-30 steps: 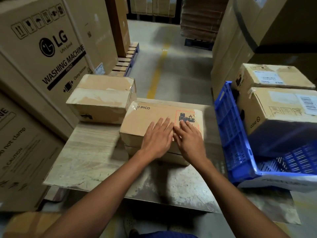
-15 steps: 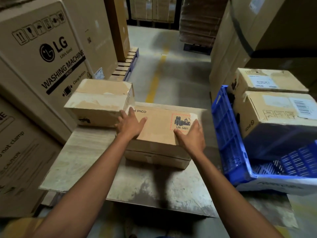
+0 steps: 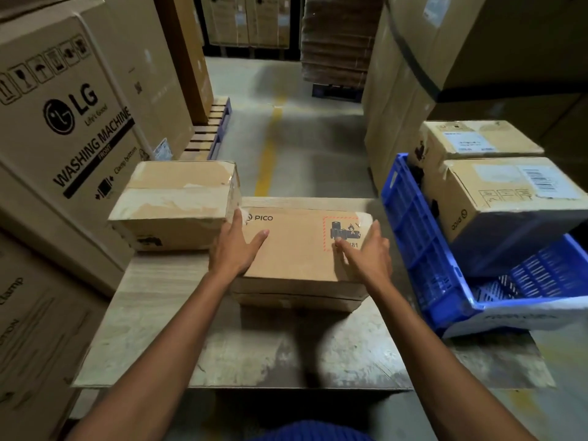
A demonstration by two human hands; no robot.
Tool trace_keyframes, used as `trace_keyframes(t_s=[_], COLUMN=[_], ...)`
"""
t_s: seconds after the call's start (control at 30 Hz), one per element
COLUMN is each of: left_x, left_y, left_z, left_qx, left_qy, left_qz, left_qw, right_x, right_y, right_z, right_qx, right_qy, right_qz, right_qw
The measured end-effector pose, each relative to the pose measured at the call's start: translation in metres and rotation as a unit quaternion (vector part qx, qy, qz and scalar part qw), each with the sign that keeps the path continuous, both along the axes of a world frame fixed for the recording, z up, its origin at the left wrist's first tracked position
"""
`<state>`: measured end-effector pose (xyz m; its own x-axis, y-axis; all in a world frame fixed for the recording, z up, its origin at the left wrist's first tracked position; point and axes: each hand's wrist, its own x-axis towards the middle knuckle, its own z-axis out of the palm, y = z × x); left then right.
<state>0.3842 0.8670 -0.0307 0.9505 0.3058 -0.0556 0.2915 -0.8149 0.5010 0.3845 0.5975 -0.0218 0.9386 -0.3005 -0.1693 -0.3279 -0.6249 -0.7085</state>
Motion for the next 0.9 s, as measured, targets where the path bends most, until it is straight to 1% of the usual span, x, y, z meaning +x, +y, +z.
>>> trace_keyframes(t_s=[0.07,0.1,0.17,0.23,0.3,0.37,0.4,0.47,0.6,0.67,0.77,0.8,0.83,0.87,0.9], left_x=[-0.002,-0.003,-0.005,-0.007,-0.011,-0.017,-0.020,-0.028,-0.043,-0.053,-0.065,-0.068,-0.070,-0.071,-0.070], left_y=[0.000,0.000,0.001,0.002,0.002,0.000,0.001,0.007,0.010,0.004,-0.002,-0.002,-0.001,0.000,0.000], left_z=[0.001,0.003,0.006,0.005,0.004,0.000,-0.006,-0.022,-0.057,-0.067,-0.073,-0.074,-0.074,-0.074,-0.077], left_qx=[-0.020,-0.032,-0.072,-0.133,-0.224,-0.306,-0.320,-0.318,-0.276,-0.248,-0.208,-0.186,-0.142,-0.083,-0.021], left_qy=[-0.044,-0.080,-0.162,-0.212,-0.221,-0.186,-0.160,-0.110,-0.032,-0.015,-0.012,-0.019,-0.042,-0.077,-0.115], left_qz=[-0.021,-0.029,-0.036,-0.032,-0.001,0.055,0.080,0.104,0.093,0.078,0.054,0.044,0.022,-0.019,-0.070], left_qw=[0.999,0.996,0.983,0.968,0.949,0.932,0.930,0.936,0.956,0.966,0.976,0.981,0.989,0.993,0.991], right_x=[0.003,0.004,0.005,0.003,-0.001,-0.008,-0.014,-0.026,-0.052,-0.062,-0.071,-0.073,-0.073,-0.073,-0.073], right_y=[0.000,0.001,0.001,0.003,0.006,0.011,0.015,0.020,0.022,0.021,0.021,0.022,0.025,0.029,0.036], right_z=[0.007,0.011,0.016,0.019,0.018,0.011,0.005,-0.013,-0.047,-0.061,-0.068,-0.069,-0.070,-0.069,-0.068], right_qx=[0.016,0.020,0.027,0.063,0.109,0.141,0.149,0.144,0.134,0.126,0.100,0.061,-0.006,-0.087,-0.152], right_qy=[0.010,0.004,-0.023,-0.051,-0.069,-0.064,-0.062,-0.055,-0.012,0.001,0.007,-0.002,-0.014,-0.032,-0.051], right_qz=[-0.020,-0.031,-0.052,-0.077,-0.106,-0.144,-0.163,-0.190,-0.232,-0.237,-0.224,-0.212,-0.189,-0.154,-0.106], right_qw=[1.000,0.999,0.998,0.994,0.986,0.977,0.973,0.970,0.963,0.963,0.969,0.975,0.982,0.984,0.981])
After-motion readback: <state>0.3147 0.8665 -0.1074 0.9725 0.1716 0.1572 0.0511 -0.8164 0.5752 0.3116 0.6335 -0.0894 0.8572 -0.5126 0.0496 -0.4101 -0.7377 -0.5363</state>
